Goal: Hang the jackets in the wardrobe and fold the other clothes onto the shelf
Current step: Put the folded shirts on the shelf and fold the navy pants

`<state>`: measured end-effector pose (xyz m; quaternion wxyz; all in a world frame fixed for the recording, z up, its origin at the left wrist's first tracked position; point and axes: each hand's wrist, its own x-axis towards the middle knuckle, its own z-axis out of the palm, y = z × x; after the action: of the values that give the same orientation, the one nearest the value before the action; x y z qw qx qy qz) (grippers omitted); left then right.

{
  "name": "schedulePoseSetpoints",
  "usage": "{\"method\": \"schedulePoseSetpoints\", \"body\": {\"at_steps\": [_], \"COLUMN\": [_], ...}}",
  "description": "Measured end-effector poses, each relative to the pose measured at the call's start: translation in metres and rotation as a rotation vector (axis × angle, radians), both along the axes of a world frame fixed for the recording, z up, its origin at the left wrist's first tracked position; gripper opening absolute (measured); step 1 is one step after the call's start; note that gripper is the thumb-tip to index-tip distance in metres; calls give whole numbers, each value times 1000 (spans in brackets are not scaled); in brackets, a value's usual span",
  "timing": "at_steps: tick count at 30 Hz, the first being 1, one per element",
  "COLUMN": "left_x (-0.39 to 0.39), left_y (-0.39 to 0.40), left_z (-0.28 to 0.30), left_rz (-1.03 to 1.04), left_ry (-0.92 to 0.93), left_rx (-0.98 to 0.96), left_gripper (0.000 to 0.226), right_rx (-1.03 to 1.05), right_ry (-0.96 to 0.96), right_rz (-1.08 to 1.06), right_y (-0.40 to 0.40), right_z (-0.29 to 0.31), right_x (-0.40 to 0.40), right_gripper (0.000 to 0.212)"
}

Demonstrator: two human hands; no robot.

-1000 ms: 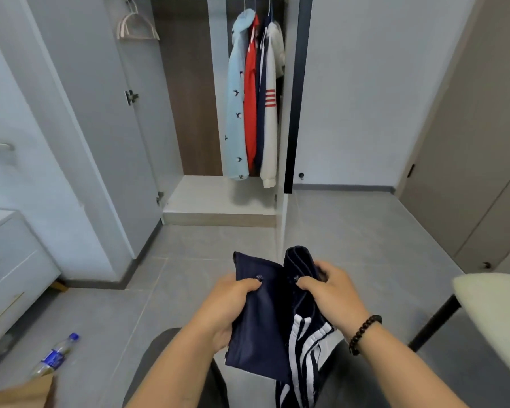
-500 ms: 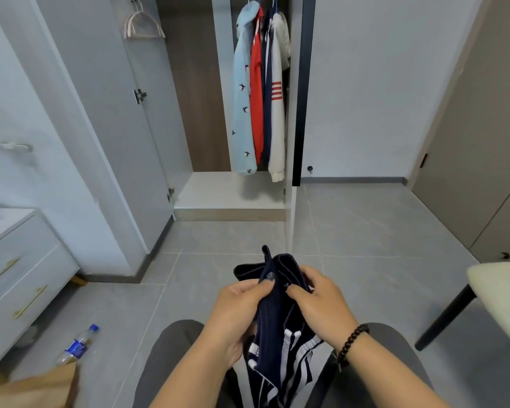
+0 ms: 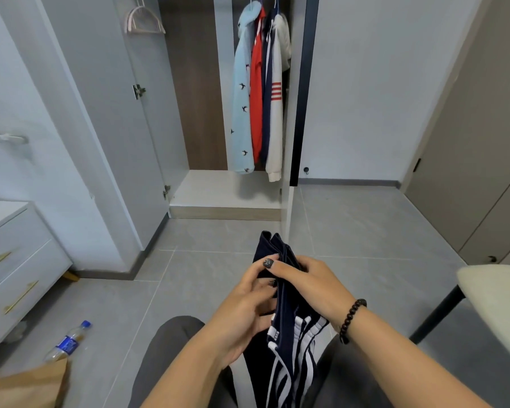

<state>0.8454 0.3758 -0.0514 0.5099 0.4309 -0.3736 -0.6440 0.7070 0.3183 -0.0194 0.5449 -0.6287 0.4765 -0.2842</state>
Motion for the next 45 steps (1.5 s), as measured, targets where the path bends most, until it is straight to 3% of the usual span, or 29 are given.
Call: {"method": "schedulePoseSetpoints", "body": {"at_steps": [3,9,12,15,18,21,24,25,27,30,32,35,38,42,45], "left_x": [1,9,16,29,51,73,94,101,114,137,155,172,171,148,110], "left_y": [-2,-4,-4,2,12,16,11,8,1,0,9,31,52,69,73], "left_z": [1,-6,-12,-18,-22,-23,-15,-10,-5,11,28,51,61,49,31], "left_rz": [6,81,201,335,351,370,573,643,751,880,913,887,733,362,15], "left_ry": [-200,-245,-264,-243,-201,-351,-600,-631,-648,-709,-814,-1009,-1164,-1246,-1201], "left_rx": [-64,-156,-192,-235,-318,-371,-286,-267,-261,-289,-341,-443,-523,-612,-575], "left_gripper": [59,68,63,43,69,85,96,98,96,75,75,82,82,81,85], "right_rx": [30,50,3,-47,-55,-29,-19,-14,-14,16,35,77,81,113,220], "right_ry": [70,152,180,154,72,-51,-147,-172,-206,-316,-373,-438,-387,-225,-123], "right_rz": [-10,-31,-35,-72,-107,-133,-103,-84,-44,-8,11,70,81,13,-14], "right_y": [-5,-14,-18,-28,-42,-54,-52,-51,-48,-43,-39,-34,-33,-33,-32], "right_z": [6,12,22,35,53,74,98,106,122,148,166,183,181,149,107], "right_x": [3,12,26,49,79,118,163,178,202,224,223,199,160,94,43], "right_gripper": [35,13,12,8,19,33,7,11,21,10,12,8,10,6,7]}}
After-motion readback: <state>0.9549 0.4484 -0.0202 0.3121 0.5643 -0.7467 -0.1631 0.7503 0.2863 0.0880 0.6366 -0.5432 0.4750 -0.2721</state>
